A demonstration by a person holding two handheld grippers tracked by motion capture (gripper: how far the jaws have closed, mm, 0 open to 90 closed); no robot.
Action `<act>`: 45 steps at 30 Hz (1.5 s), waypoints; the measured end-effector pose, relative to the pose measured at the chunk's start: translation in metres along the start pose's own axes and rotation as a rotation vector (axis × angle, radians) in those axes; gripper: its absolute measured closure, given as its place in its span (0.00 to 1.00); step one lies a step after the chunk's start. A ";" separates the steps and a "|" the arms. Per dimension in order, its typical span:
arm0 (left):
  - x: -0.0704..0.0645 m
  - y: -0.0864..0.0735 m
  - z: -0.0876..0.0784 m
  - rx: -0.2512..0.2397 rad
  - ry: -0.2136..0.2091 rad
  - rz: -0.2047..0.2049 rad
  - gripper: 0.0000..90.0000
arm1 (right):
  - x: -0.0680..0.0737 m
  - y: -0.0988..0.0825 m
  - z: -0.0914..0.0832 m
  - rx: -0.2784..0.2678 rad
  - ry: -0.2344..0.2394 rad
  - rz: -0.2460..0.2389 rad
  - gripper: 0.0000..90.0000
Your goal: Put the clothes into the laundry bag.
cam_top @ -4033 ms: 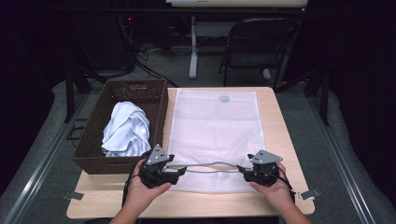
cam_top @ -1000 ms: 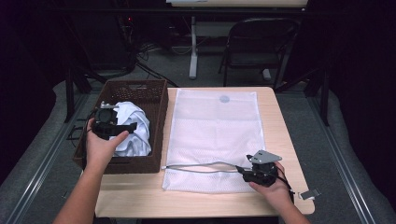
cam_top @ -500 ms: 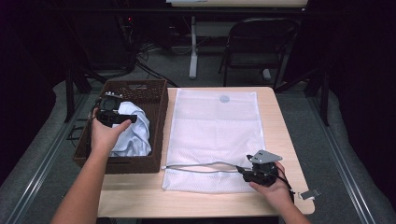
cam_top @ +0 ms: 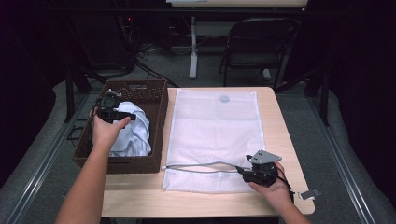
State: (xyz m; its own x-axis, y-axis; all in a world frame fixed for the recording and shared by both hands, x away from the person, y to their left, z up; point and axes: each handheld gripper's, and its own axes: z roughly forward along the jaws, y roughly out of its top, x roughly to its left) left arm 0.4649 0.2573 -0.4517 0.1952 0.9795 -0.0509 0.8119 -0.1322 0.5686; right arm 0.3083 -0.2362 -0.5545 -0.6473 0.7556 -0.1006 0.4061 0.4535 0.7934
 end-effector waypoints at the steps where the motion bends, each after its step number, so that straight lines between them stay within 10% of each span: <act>1: 0.003 0.000 0.003 0.013 0.001 -0.012 0.25 | 0.000 0.000 0.000 0.001 -0.001 0.003 0.44; 45: 0.020 -0.008 0.059 0.171 0.079 -0.099 0.20 | 0.003 0.000 0.003 0.009 0.017 -0.012 0.44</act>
State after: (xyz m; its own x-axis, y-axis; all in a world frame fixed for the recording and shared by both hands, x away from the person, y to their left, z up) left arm 0.4952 0.2684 -0.5058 0.0711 0.9970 -0.0309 0.9077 -0.0519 0.4163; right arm 0.3081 -0.2326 -0.5568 -0.6628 0.7421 -0.0998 0.4042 0.4667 0.7866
